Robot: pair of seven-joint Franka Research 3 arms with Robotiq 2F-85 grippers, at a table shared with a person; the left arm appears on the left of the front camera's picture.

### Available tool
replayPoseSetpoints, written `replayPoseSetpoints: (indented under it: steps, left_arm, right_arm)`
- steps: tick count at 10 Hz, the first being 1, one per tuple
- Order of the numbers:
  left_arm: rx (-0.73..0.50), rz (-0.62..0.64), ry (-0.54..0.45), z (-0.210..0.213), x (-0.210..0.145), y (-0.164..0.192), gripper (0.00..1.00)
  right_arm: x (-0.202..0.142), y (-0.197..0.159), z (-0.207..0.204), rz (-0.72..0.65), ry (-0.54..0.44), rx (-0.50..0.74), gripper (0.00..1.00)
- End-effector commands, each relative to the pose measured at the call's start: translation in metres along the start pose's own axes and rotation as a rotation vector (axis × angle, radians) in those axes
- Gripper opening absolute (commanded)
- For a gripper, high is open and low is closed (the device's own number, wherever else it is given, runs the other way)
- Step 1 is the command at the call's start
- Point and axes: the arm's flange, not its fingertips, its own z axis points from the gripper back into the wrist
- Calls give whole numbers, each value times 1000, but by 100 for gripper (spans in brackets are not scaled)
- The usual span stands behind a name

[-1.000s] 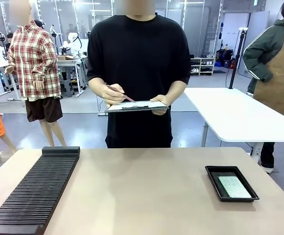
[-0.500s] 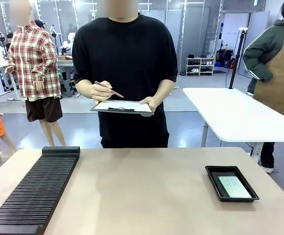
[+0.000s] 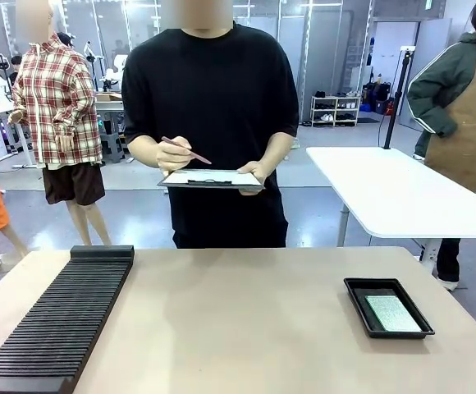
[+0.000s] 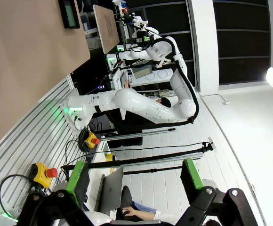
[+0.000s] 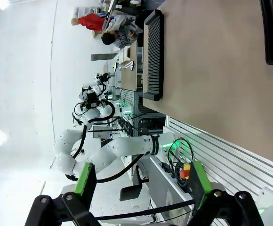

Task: Inspect the PCB.
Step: Place the Blank PCB in the ESD tray.

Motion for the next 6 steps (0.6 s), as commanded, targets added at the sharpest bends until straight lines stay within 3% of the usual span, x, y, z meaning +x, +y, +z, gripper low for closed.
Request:
replayPoseSetpoints:
  steps: [1,6]
  left_arm:
    - [-4,10,1,2,2,-5,100]
    - [-4,10,1,2,2,-5,100]
  right_arm:
    - [0,1,0,24,4,5,100]
    - [0,1,0,24,4,5,100]
